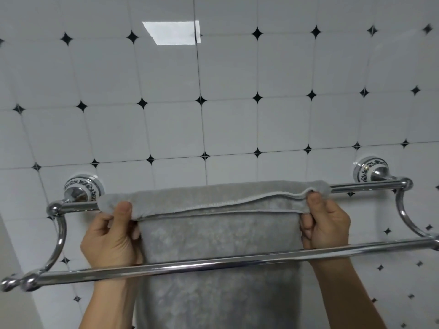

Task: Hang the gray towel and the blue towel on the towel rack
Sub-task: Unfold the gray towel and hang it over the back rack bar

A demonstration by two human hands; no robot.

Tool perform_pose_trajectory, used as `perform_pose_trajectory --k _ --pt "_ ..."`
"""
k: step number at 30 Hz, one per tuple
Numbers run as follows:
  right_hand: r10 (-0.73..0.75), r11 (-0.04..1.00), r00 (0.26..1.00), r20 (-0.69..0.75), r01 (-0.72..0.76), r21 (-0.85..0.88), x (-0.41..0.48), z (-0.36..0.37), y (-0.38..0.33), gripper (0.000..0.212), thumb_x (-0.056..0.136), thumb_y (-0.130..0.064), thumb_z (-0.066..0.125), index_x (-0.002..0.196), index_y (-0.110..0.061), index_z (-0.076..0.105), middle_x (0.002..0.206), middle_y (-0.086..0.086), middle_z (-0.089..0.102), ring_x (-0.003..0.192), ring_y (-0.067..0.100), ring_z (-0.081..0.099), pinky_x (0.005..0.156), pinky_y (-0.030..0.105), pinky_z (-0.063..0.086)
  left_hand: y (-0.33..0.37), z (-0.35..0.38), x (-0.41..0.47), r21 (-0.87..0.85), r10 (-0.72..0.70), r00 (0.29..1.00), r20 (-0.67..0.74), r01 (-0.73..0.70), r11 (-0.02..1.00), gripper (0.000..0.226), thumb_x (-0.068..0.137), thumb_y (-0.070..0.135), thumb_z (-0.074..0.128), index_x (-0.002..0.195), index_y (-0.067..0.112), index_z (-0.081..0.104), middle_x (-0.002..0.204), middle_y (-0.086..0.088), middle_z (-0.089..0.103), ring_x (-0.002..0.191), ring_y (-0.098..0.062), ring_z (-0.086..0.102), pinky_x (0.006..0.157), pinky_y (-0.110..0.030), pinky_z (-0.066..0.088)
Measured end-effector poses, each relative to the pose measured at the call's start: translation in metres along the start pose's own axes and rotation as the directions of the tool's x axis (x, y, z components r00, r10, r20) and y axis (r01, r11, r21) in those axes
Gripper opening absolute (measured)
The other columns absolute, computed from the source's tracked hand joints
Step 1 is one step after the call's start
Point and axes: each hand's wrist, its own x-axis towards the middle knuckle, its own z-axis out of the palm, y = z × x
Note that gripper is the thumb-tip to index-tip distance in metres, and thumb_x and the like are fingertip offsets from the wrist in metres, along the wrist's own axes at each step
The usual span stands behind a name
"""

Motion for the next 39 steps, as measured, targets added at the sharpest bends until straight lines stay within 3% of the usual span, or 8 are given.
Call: perform_pose_trajectory --k 5,9,14,21,26,29,35,39 --pt "0.059 0.994 0.998 0.034 -0.056 -0.097 -0.014 -0.017 0.004 0.044 0.065 -0.058 0.078 0.054 -0.021 0.056 0.04 -0.011 0.04 0.033 0.005 0.032 0.036 0.013 0.029 0.002 -0.005 -0.005 0.077 -0.075 0.994 0.075 0.069 0.995 0.029 0.087 0.023 0.064 0.058 0.024 0.062 0.043 0.015 0.042 0.035 0.0 0.032 0.034 -0.016 0.028" --pt "0.093 0.984 0.993 0.076 -0.079 -0.16 -0.034 -0.033 0.008 0.025 0.081 -0.034 0.066 0.059 -0.021 0.063 0.047 -0.012 0.051 0.041 0.002 0.044 0.042 0.015 0.038 0.004 -0.026 -0.02 0.082 -0.172 0.973 0.153 0.161 0.984 0.015 0.083 0.023 0.064 0.07 0.025 0.069 0.055 0.013 0.059 0.043 -0.001 0.05 0.041 -0.016 0.036" --pt "0.167 0.93 0.986 0.012 -0.154 -0.333 -0.071 -0.063 0.025 0.049 0.093 -0.003 0.053 0.047 -0.019 0.053 0.041 -0.007 0.036 0.039 0.008 0.03 0.042 0.022 0.024 0.0 -0.073 -0.047 0.297 -0.236 0.959 0.159 0.182 0.938 0.027 0.088 0.016 0.063 0.061 0.019 0.063 0.048 0.004 0.053 0.041 -0.007 0.045 0.041 -0.018 0.031" --pt "0.318 0.832 0.948 -0.006 -0.283 -0.476 -0.131 -0.112 0.049 0.047 0.095 -0.015 0.055 0.05 -0.02 0.046 0.045 -0.003 0.039 0.043 0.011 0.031 0.042 0.021 0.029 -0.009 -0.132 -0.108 0.381 -0.403 0.915 -0.013 0.377 0.844 0.006 0.088 0.018 0.062 0.085 0.013 0.065 0.064 0.006 0.07 0.053 -0.006 0.063 0.046 -0.015 0.05" --pt "0.441 0.757 0.896 -0.054 -0.403 -0.513 -0.176 -0.136 0.053 0.045 0.094 -0.024 0.059 0.051 -0.021 0.047 0.047 -0.002 0.04 0.043 0.011 0.031 0.042 0.022 0.03 -0.011 -0.172 -0.144 0.445 -0.542 0.835 -0.098 0.524 0.726 0.021 0.082 0.027 0.068 0.096 0.011 0.068 0.084 0.005 0.077 0.07 -0.01 0.072 0.057 -0.024 0.059" --pt "0.499 0.692 0.862 -0.093 -0.461 -0.556 -0.203 -0.148 0.05 0.044 0.092 -0.031 0.06 0.052 -0.021 0.048 0.048 -0.001 0.042 0.045 0.013 0.033 0.044 0.023 0.032 -0.01 -0.196 -0.162 0.459 -0.611 0.785 -0.106 0.583 0.67 0.02 0.088 0.022 0.066 0.105 0.012 0.068 0.098 0.005 0.077 0.085 -0.012 0.073 0.063 -0.026 0.06" --pt "0.6 0.502 0.773 -0.206 -0.564 -0.655 -0.267 -0.164 0.044 0.048 0.092 -0.037 0.059 0.048 -0.021 0.048 0.051 0.004 0.044 0.047 0.014 0.037 0.05 0.03 0.035 -0.003 -0.251 -0.196 0.463 -0.726 0.663 -0.184 0.71 0.531 0.023 0.089 0.019 0.066 0.109 0.009 0.067 0.1 -0.006 0.076 0.088 -0.02 0.073 0.068 -0.023 0.058" --pt "0.631 0.401 0.726 -0.274 -0.607 -0.686 -0.305 -0.171 0.037 0.049 0.093 -0.035 0.059 0.047 -0.017 0.053 0.052 0.01 0.048 0.044 0.015 0.04 0.044 0.026 0.038 0.001 -0.281 -0.217 0.483 -0.77 0.6 -0.217 0.752 0.449 0.022 0.088 0.019 0.067 0.109 0.011 0.068 0.102 -0.009 0.075 0.095 -0.027 0.071 0.08 -0.034 0.057"
